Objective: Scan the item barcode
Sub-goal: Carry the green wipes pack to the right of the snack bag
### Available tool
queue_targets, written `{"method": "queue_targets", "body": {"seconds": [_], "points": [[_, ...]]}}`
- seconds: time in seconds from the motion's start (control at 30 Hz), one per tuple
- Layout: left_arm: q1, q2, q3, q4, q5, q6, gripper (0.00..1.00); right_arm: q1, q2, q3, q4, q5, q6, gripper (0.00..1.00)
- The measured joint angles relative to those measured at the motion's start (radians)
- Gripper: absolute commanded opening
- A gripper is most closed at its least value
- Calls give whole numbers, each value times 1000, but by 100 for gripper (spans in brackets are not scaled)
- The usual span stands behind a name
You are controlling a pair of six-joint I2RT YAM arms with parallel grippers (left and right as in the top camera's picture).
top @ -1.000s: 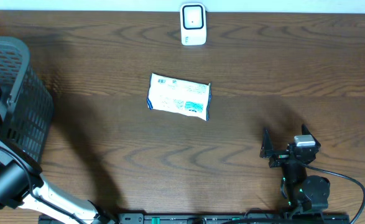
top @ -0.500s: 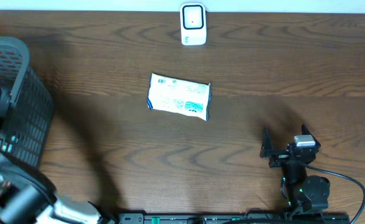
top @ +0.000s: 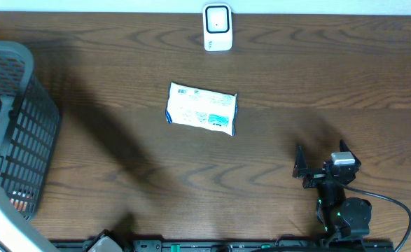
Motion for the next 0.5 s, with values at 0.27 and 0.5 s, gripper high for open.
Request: {"method": "queue_targets", "body": {"seconds": [0.27,0.5], "points": [[-258,-23,0,80,263,21,9,0,0,0,0,0,0,99],[-650,46,0,127,350,189,9,0,0,0,0,0,0,99]]}}
